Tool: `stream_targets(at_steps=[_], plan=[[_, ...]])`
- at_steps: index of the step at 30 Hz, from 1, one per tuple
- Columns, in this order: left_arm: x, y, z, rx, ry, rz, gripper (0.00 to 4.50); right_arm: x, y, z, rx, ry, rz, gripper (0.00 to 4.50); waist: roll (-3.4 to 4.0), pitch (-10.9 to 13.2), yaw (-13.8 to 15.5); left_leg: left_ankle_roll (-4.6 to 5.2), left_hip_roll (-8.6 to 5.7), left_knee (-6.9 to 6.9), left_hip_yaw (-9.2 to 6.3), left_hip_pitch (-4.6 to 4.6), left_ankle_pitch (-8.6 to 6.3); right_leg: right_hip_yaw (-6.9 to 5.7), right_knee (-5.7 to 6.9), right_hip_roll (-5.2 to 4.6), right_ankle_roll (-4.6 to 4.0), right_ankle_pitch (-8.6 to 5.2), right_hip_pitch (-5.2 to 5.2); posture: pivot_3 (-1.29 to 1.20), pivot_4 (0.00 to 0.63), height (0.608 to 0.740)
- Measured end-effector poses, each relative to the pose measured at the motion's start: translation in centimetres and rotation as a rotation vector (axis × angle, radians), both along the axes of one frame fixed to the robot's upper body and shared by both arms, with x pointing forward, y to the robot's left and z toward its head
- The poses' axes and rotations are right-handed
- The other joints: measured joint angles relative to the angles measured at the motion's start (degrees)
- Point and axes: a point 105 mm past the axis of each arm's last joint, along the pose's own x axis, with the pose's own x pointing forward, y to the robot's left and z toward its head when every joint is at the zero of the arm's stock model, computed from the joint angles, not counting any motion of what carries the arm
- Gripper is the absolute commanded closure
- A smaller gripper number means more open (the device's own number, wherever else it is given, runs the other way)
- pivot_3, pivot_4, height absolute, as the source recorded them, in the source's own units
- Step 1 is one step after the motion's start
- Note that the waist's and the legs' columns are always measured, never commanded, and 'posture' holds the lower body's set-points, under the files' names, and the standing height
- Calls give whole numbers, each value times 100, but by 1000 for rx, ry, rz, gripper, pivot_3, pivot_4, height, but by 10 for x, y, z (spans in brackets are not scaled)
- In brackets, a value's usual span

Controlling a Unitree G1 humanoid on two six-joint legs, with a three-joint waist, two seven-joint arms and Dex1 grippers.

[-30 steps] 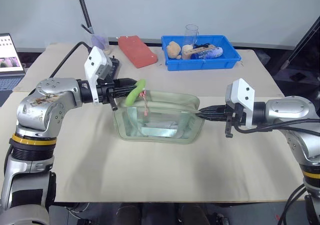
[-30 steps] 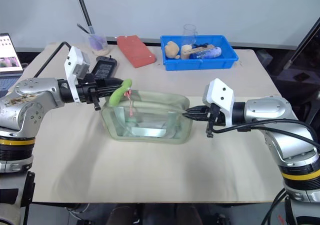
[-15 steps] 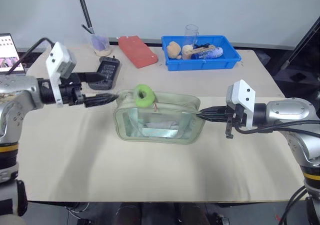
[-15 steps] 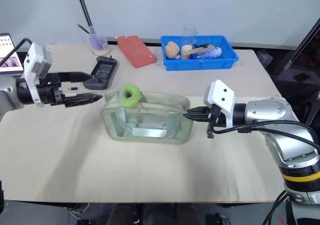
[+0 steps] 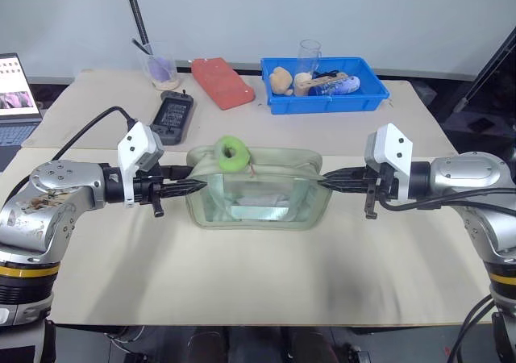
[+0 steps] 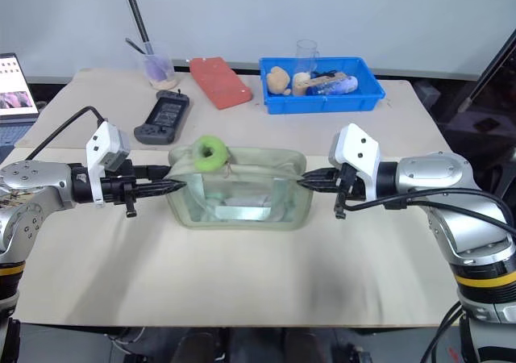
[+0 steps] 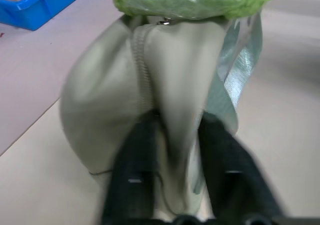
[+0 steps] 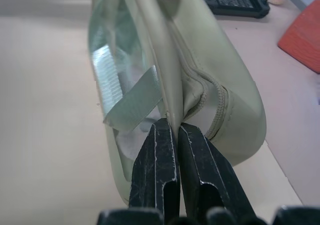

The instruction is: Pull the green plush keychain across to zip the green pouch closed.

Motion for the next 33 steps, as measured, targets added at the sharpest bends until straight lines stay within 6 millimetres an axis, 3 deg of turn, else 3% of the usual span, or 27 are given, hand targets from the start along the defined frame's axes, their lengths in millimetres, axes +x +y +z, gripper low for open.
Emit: stream_targets(at_steps=[1,3,8,11,12,18,22,26,33], plan=[[0,0,0,4,-1,2,4500,1,0,2,1,-8,-1,3609,0,0,2,0,0,0,0,0,0,0,0,0,0,0,0,0,150,740],[1,1,-2,13,-2,7,4500,5,0,8,7,-18,-4,3045,0,0,1,0,0,0,0,0,0,0,0,0,0,0,0,0,150,740],[3,1,-3,28,-5,8,4500,19,0,48,32,-113,-10,1351,1,0,-2,0,2,-2,1,1,0,0,1,2,-2,0,-3,0,150,740],[5,0,0,37,-18,4,4500,16,32,63,91,-155,100,243,1,0,-29,0,6,-7,-1,2,0,0,7,8,-2,0,-5,0,150,740],[5,-1,1,39,-24,-2,4500,14,44,63,103,-154,139,77,1,0,-28,0,7,-6,-1,2,0,0,7,10,-2,1,-6,0,150,740],[5,-2,0,42,-21,-7,4500,0,118,30,121,-103,327,77,2,-1,-11,0,5,-7,0,-7,0,0,7,8,22,16,-10,0,150,740],[5,-2,0,42,-21,-8,4500,-2,139,18,94,-127,372,77,1,-1,12,0,4,-3,1,-11,0,0,6,6,16,13,-10,0,150,740],[5,-2,0,42,-22,-7,4500,5,142,20,85,-155,360,1159,2,-1,4,-1,5,-3,1,-10,1,-2,8,6,7,10,-11,0,150,740],[5,-3,1,40,-23,-5,4500,12,137,20,53,-216,350,3613,2,0,4,-1,5,-5,0,-9,1,-5,8,6,10,12,-10,0,150,740]])
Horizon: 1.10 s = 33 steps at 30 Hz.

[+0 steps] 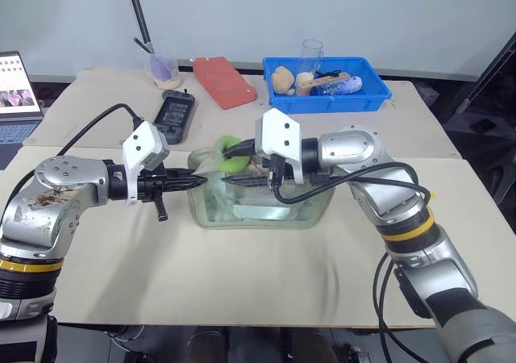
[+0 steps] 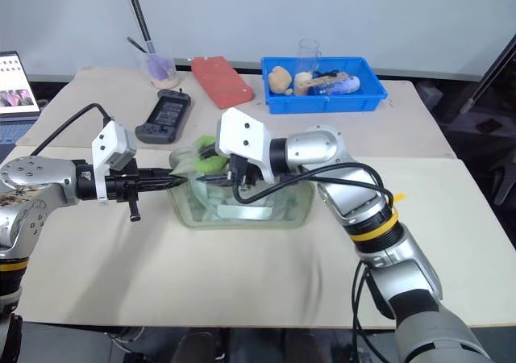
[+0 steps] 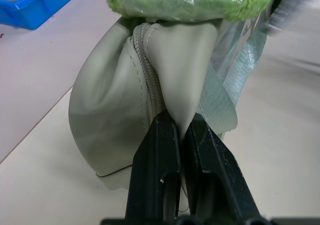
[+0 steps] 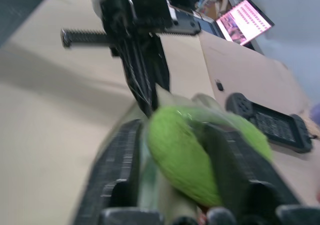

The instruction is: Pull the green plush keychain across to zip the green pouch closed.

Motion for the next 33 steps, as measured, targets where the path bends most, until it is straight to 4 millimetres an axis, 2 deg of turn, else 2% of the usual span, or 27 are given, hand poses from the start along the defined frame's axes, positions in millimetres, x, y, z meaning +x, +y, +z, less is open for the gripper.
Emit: stream_targets(at_steps=[2,3,8,12,16,20,24,26,27,29,31,33], plan=[[0,0,0,-1,0,0,4500,0,-1,2,9,-2,-1,4299,0,0,-1,0,1,0,0,0,0,0,1,0,0,0,0,0,150,740],[0,0,0,-2,-1,-1,4500,1,-2,4,16,-4,-3,4465,0,0,1,0,0,0,-1,0,0,0,1,0,0,0,0,0,150,740],[2,-6,3,-24,-14,-8,4500,6,-17,19,93,45,-44,4465,0,0,14,0,-1,1,0,-4,0,0,-2,-2,0,1,0,0,150,740],[2,-5,3,-20,-18,-9,4500,14,-50,40,186,99,-149,4465,0,0,10,0,0,-1,-1,-4,0,0,-2,-1,4,3,-1,0,150,740],[4,-3,3,-13,-28,-5,4500,20,-88,43,154,81,-271,4465,0,0,10,0,0,-3,-1,-2,0,0,-6,-2,-12,-7,0,0,150,740],[7,3,1,0,-31,14,4500,31,-139,27,114,97,-465,4465,-1,0,6,0,-2,-3,1,-3,0,0,-11,-5,-17,-10,1,0,150,740],[9,7,0,10,-35,24,4500,31,-192,5,101,132,-667,4465,-1,0,6,1,-2,-6,0,2,0,0,-12,-4,-16,-10,4,0,150,740],[9,7,0,13,-40,25,4500,30,-201,-6,98,153,-708,4465,-1,0,-7,1,-2,-6,1,2,0,2,-11,-4,-15,-10,3,0,150,740],[9,7,0,15,-42,24,4500,28,-208,-22,101,195,-739,4465,-2,-1,-20,1,-2,-8,0,5,0,3,-9,-2,-14,-10,5,0,150,740],[9,7,-1,16,-39,28,4500,24,-206,-47,139,277,-748,4465,-5,-3,-32,2,-1,-8,-3,14,0,3,-7,2,1,-2,12,0,150,740],[10,8,-1,18,-41,30,4500,23,-191,-77,194,379,-729,4465,-4,-3,-48,2,-1,-7,-4,15,0,4,-3,3,9,1,10,0,150,740],[10,7,-2,18,-43,33,4500,23,-173,-92,223,430,-701,4465,-3,-3,-55,2,-2,-6,-4,15,0,5,-1,3,11,-1,9,0,150,740]])
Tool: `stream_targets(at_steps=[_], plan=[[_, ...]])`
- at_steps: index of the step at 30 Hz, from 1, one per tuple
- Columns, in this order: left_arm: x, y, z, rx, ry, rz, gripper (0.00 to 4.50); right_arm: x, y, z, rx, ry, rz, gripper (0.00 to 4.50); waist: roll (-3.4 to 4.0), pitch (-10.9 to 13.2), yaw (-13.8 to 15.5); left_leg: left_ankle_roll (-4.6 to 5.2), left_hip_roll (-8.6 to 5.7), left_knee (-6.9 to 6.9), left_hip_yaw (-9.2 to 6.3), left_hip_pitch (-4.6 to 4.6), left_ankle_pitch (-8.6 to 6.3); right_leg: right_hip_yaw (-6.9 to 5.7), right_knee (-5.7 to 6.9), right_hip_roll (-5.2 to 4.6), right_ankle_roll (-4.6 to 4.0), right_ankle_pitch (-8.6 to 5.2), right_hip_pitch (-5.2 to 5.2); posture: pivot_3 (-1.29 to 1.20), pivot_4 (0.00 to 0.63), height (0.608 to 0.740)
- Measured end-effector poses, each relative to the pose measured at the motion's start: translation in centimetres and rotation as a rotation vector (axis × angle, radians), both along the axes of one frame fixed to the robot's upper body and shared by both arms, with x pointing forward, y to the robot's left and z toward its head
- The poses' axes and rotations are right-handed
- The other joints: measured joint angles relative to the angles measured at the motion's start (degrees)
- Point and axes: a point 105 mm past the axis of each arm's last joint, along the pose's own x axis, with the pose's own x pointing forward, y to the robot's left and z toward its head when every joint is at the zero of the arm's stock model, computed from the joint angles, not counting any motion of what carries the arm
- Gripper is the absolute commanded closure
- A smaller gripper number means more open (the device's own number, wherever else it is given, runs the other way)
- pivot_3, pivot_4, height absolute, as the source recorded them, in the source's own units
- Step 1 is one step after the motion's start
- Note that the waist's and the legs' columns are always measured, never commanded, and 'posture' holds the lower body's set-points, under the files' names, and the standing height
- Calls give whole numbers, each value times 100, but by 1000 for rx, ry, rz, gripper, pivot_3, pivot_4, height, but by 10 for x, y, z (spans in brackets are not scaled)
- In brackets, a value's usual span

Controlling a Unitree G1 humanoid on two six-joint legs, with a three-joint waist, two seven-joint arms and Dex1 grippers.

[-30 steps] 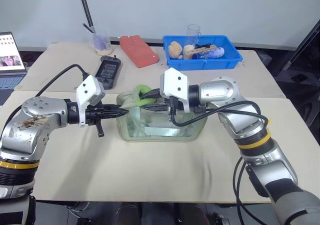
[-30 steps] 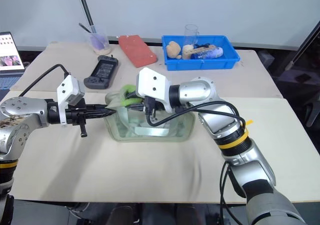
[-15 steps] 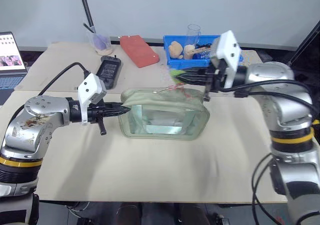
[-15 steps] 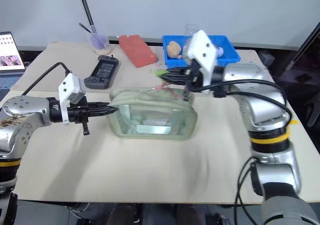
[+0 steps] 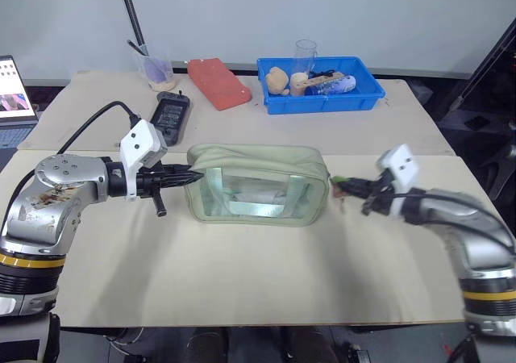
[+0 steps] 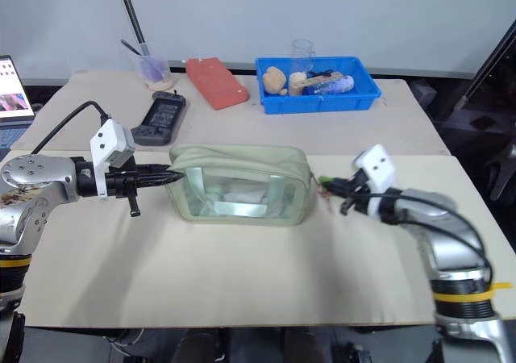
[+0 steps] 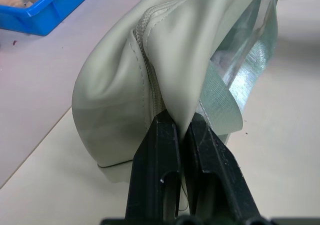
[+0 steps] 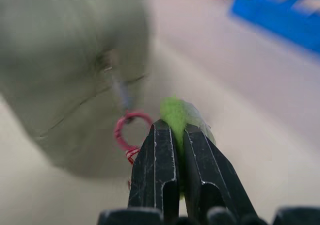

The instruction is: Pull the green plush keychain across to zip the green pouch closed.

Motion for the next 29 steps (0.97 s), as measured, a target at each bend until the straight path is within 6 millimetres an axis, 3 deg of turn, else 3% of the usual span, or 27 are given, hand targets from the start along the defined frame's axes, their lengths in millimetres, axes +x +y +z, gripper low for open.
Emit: stream_targets(at_steps=[3,7,11,17,18,20,26,29], plan=[[0,-2,-1,-8,0,-4,4500,1,17,-9,36,14,10,4465,0,0,26,0,-1,3,1,-2,0,0,-4,-2,-5,-2,2,0,150,740],[1,-2,-1,-6,-9,-1,4500,3,21,-17,16,24,12,4465,0,0,48,0,-3,3,2,-2,0,0,-7,-4,-15,-6,4,0,150,740],[0,-1,3,-30,-10,-4,2943,9,-6,-3,-64,14,-3,3042,0,0,49,0,-4,4,3,-4,0,0,-7,-7,-21,-9,2,0,150,740],[2,23,30,-129,-10,65,186,1,-30,76,-136,-90,114,964,4,4,21,0,3,-2,0,-1,0,0,-6,3,-17,-12,-2,0,150,740],[1,27,35,-134,-13,74,0,-1,-29,84,-133,-98,134,627,4,3,10,0,4,-6,0,0,-1,0,-8,3,-18,-13,-2,0,150,740],[-2,38,44,-148,1,99,0,-7,-24,98,-105,-81,188,23,3,4,-2,0,3,-7,1,-1,-1,0,-5,2,-20,-14,-7,0,150,740],[-8,61,68,-172,6,152,0,-39,4,146,8,-102,360,23,5,5,29,-1,3,-8,3,-2,-2,-1,-8,-4,-28,-17,-7,0,150,740],[-9,64,72,-178,3,155,0,-45,13,151,22,-115,387,23,4,5,61,-16,1,-8,5,-3,-11,-2,-12,-9,-29,-17,-5,0,150,740]])
